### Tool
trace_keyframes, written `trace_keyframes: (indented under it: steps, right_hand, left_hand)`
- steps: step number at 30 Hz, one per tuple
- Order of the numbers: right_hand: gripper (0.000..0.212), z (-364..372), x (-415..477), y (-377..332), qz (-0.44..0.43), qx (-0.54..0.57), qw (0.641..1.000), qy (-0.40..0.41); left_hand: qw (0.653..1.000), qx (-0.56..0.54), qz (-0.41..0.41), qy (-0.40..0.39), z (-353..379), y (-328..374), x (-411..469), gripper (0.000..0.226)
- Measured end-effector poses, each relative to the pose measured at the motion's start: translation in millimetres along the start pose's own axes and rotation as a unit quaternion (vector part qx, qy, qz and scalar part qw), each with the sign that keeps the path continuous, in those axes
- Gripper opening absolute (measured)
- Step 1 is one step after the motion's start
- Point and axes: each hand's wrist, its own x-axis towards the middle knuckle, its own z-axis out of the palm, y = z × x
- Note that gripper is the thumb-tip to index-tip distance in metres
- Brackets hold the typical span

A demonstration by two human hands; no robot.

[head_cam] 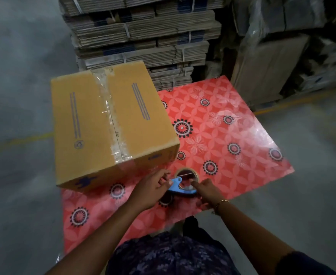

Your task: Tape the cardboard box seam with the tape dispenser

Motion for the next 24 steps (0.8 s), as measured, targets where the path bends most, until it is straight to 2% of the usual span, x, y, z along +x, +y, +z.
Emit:
trace_keyframes:
  steps: [3, 8, 11, 14, 17, 18, 21, 24]
  right_hand:
    - [0.069, 10.5, 2.0, 1.4, 0.019, 0.066, 0.998, 0.008]
    - [0.041, 15.3, 1.4, -0.7, 0.019, 0.137, 0.990, 0.012]
    - [0.028, 0.9, -2.8, -8.1, -0.015, 0.123, 0.992, 0.020]
    - [0.024, -24.4, -17.2, -28.2, -0.083, 0.069, 0.994, -0.002]
    - [0.019, -56.2, -35.9, -64.6, -0.174, 0.056, 0.982, -0.046]
    - [0.019, -67.2, -43.0, -80.8, -0.203, 0.054, 0.975, -0.071]
    - [0.026, -97.3, -66.6, -135.7, -0.277, 0.041, 0.950, -0.140]
    - [0.033, -116.2, -85.9, -184.3, -0.338, -0.002, 0.921, -0.193]
  left_hand:
    - [1.000, 0.019, 0.009, -0.021, 5.9, 8.7, 2.4, 0.032]
    - [1.000, 0.011, 0.013, -0.025, 4.8, 13.4, -3.2, 0.031]
    - [0.999, -0.022, 0.007, 0.025, -2.0, 6.8, -6.3, 0.032]
    - [0.986, -0.133, -0.039, 0.088, -11.3, -0.5, -6.2, 0.033]
    - [0.948, -0.262, -0.126, 0.130, -21.4, 10.0, -1.1, 0.015]
    - [0.932, -0.299, -0.164, 0.121, -24.4, 17.2, 1.3, 0.018]
    - [0.868, -0.434, -0.242, 0.031, -30.0, 51.2, 2.9, 0.047]
    - [0.780, -0.588, -0.191, -0.098, -32.3, 99.0, 3.5, 0.072]
